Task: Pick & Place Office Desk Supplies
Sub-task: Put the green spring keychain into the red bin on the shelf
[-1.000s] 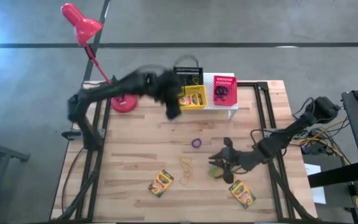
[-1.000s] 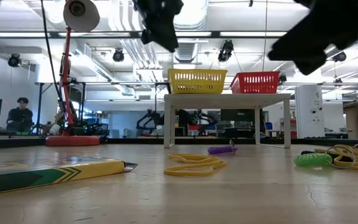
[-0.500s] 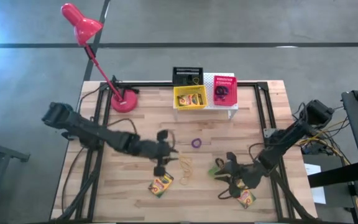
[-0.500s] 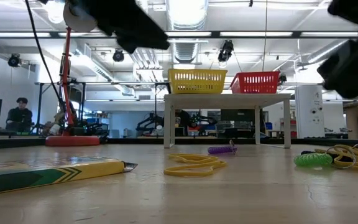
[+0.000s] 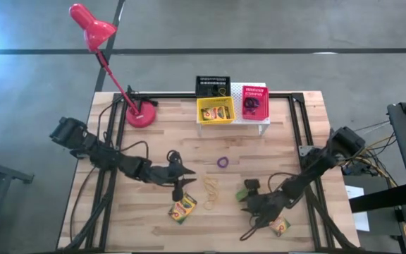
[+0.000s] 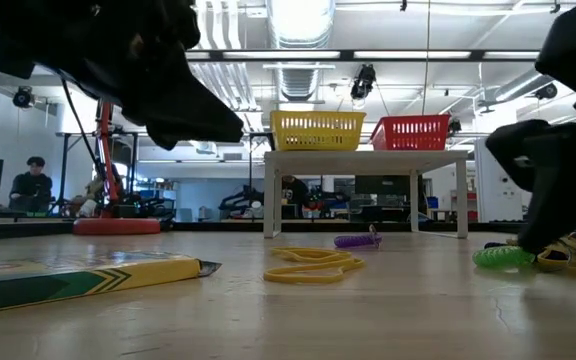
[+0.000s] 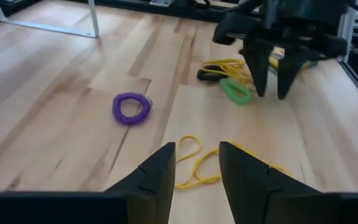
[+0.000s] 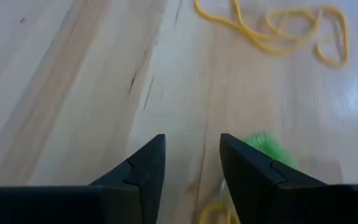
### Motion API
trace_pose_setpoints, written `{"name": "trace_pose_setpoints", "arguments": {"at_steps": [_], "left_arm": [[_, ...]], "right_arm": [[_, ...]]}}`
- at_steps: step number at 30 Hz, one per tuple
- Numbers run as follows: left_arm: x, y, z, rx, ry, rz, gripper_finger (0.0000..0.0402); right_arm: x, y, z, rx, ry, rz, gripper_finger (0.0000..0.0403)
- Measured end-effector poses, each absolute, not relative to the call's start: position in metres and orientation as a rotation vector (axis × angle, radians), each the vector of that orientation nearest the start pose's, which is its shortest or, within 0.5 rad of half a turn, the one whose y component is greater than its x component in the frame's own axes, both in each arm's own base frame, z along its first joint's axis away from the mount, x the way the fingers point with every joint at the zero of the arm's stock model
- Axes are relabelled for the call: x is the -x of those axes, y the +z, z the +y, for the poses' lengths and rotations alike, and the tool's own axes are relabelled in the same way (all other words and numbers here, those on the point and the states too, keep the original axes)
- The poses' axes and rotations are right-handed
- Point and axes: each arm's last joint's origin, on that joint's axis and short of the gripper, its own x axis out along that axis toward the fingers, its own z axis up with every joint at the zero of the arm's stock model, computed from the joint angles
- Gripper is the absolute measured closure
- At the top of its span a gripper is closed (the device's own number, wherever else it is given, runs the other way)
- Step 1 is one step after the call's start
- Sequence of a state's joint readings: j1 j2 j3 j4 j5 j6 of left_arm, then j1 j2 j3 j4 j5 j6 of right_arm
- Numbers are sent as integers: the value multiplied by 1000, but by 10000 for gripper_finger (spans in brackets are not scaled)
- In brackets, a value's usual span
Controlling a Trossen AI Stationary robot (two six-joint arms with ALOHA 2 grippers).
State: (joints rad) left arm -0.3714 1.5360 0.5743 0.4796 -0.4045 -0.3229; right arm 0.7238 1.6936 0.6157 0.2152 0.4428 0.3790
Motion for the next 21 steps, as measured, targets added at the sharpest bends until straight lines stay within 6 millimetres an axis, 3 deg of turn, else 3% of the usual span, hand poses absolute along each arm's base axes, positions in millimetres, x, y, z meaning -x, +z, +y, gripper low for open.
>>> {"name": "trace_pose_setpoints", "arguments": {"at_steps": [6,10,15,21], "left_arm": [[-271,160,-93,138,106,421,272],[-272,161,-93,132,108,417,272],[-272,161,-93,129,122,414,272],[-272,161,-93,129,122,414,272]], "right_arm": [[-234,118,186,200,129,714,252],[-233,116,178,267,28,796,258],[-232,111,168,232,-54,885,270],[-235,111,165,157,-9,931,328]]}}
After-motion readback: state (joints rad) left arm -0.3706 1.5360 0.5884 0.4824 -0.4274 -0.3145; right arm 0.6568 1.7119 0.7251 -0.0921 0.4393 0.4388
